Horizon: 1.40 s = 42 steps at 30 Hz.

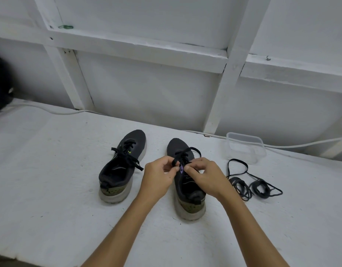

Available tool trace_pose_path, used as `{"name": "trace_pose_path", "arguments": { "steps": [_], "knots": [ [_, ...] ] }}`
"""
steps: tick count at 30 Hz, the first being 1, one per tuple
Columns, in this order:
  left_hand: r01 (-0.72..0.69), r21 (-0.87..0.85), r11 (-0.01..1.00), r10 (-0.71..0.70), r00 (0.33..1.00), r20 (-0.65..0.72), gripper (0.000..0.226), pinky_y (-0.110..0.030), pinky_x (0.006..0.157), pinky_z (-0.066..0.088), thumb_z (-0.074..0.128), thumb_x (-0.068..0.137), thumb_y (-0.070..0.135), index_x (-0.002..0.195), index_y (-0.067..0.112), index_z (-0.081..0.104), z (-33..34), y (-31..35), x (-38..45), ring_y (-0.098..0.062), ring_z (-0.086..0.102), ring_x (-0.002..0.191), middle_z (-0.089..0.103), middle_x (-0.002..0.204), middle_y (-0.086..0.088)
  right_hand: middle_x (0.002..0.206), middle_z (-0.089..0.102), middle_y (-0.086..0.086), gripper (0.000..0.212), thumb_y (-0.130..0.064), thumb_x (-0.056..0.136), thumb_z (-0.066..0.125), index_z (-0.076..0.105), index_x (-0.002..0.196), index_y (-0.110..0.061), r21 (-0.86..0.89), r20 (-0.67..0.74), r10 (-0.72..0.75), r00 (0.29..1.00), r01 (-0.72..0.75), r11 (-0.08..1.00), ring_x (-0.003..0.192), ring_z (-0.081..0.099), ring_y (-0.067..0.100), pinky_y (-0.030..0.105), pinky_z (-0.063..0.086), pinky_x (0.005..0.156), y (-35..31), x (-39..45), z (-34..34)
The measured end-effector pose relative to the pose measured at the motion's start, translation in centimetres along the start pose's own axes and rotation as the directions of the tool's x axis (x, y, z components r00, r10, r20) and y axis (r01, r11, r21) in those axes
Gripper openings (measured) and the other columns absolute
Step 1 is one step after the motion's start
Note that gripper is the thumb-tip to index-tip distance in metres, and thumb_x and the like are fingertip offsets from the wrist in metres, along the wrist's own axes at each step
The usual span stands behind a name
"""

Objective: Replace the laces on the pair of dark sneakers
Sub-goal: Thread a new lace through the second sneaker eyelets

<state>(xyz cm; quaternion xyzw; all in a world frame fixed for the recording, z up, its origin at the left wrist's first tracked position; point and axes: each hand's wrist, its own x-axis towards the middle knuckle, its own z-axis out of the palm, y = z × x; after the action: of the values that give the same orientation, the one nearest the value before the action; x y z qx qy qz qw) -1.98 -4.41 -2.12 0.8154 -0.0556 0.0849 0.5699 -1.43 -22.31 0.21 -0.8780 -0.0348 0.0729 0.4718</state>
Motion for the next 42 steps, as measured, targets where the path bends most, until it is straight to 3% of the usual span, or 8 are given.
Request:
{"name": "trace_pose_path", "arguments": {
  "steps": [6,12,19,26,30,36,40,42],
  "knots": [
    [-0.019,0.038,0.999,0.018,1.0,0.025,0.029,-0.005,0.072,0.048,0.075,0.086,0.008,0.082,0.035,0.068,0.2,0.3,-0.1,0.003,0.068,0.075,0.071,0.079,0.024,0.111,0.062,-0.021,0.013,-0.034,0.094,0.068,0.08,0.091,-0.038,0.012,0.008,0.016,1.0,-0.016,1.0,0.098,0.056,-0.015,0.002,0.039,0.075,0.4,0.0,0.0],
    [0.119,-0.006,0.993,-0.119,0.993,0.025,0.019,-0.007,0.065,0.044,0.077,0.087,0.023,0.083,0.04,0.069,0.0,0.1,-0.4,0.007,0.064,0.073,0.071,0.08,0.025,0.111,0.059,-0.019,0.015,-0.026,0.088,0.077,0.08,0.102,-0.03,-0.119,-0.001,-0.016,1.0,0.016,0.993,0.097,0.056,-0.007,-0.001,0.038,0.077,1.0,0.5,0.1],
    [0.044,0.084,0.996,-0.048,0.997,0.052,0.024,-0.011,0.067,0.048,0.075,0.088,0.022,0.086,0.045,0.07,-0.1,0.4,-0.1,0.008,0.067,0.086,0.073,0.084,0.027,0.114,0.061,-0.015,0.018,-0.034,0.088,0.075,0.081,0.104,-0.028,-0.339,-0.004,-0.134,0.991,0.125,0.932,0.1,0.058,0.008,0.024,0.044,0.089,0.7,0.7,0.4],
    [0.108,0.01,0.994,-0.108,0.994,0.034,0.028,-0.012,0.076,0.053,0.076,0.088,0.017,0.084,0.044,0.07,0.2,0.5,0.5,0.007,0.07,0.083,0.074,0.08,0.023,0.109,0.067,-0.014,0.01,-0.027,0.085,0.076,0.082,0.093,-0.026,-0.24,-0.103,-0.119,0.988,0.091,0.966,0.092,0.064,0.007,0.029,0.052,0.088,0.4,0.7,0.8],
    [0.19,0.011,0.982,-0.19,0.981,0.036,0.008,-0.021,0.081,0.057,0.072,0.092,0.025,0.097,0.03,0.075,-0.3,0.3,1.6,0.002,0.071,0.084,0.076,0.087,0.012,0.112,0.063,-0.011,0.008,-0.029,0.087,0.074,0.08,0.092,-0.025,-0.206,-0.188,-0.098,0.977,0.058,0.977,0.093,0.064,0.01,0.03,0.052,0.086,-0.5,0.9,2.3],
    [0.251,-0.028,0.968,-0.241,0.951,0.192,0.032,-0.015,0.092,0.053,0.069,0.09,0.012,0.12,0.023,0.067,-0.6,0.2,0.4,0.006,0.068,0.098,0.075,0.106,0.013,0.122,0.05,-0.013,0.004,-0.029,0.089,0.074,0.078,0.088,-0.03,-0.095,-0.187,-0.051,0.981,0.034,0.995,0.097,0.065,0.011,0.033,0.053,0.093,-0.3,0.6,2.2],
    [0.131,0.173,0.976,-0.147,0.985,0.086,0.03,-0.001,0.075,0.047,0.062,0.095,0.012,0.12,0.027,0.069,0.1,0.8,0.3,0.014,0.065,0.081,0.068,0.088,0.025,0.128,0.05,-0.008,0.004,-0.025,0.09,0.074,0.078,0.088,-0.027,-0.069,-0.208,-0.079,0.975,0.066,0.995,0.104,0.063,0.012,0.029,0.051,0.094,0.0,0.4,2.2],
    [0.125,0.222,0.967,-0.136,0.99,0.036,0.027,0.002,0.067,0.042,0.059,0.096,0.012,0.119,0.022,0.071,0.1,1.0,0.2,0.012,0.062,0.078,0.069,0.087,0.019,0.122,0.051,-0.007,0.004,-0.022,0.09,0.075,0.077,0.088,-0.024,-0.069,-0.254,-0.124,0.959,0.11,0.992,0.109,0.059,0.009,0.021,0.048,0.091,0.2,0.2,2.4]
  ]
}}
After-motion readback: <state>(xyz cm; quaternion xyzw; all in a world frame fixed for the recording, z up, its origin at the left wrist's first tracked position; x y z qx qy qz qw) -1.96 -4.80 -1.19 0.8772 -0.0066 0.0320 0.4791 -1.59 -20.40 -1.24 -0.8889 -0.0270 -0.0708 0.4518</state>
